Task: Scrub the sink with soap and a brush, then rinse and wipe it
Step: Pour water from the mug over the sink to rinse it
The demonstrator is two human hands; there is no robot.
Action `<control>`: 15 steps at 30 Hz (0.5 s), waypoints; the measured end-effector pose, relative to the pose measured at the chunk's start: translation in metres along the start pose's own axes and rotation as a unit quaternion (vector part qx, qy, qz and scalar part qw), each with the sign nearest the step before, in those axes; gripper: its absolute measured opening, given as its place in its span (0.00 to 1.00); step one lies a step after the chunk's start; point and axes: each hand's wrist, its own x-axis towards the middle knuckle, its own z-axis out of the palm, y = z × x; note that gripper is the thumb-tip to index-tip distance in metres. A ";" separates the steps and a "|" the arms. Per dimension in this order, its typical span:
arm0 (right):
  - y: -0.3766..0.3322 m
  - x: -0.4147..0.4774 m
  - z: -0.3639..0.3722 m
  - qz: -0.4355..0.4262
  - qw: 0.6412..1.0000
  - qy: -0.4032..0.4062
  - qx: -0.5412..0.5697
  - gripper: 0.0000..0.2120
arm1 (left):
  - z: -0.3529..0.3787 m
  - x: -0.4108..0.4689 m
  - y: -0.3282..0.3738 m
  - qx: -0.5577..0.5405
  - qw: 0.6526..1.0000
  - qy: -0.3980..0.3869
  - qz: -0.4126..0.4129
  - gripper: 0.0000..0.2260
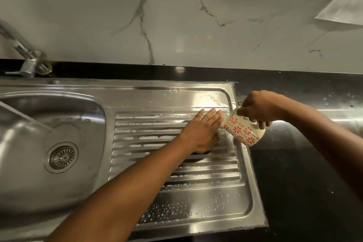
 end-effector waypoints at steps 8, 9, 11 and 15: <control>-0.040 -0.006 0.025 -0.118 0.945 0.204 -0.226 0.22 | 0.014 -0.037 0.004 -0.012 0.992 0.042 -0.119 0.32; -0.047 -0.006 0.027 -0.136 0.937 0.221 -0.233 0.22 | 0.016 -0.045 0.002 -0.012 0.989 0.041 -0.140 0.32; -0.058 -0.007 0.031 -0.164 0.925 0.245 -0.238 0.22 | 0.018 -0.061 -0.004 -0.014 0.983 0.039 -0.177 0.32; -0.070 -0.008 0.034 -0.193 0.920 0.255 -0.226 0.23 | 0.019 -0.097 -0.023 -0.019 0.973 0.057 -0.224 0.31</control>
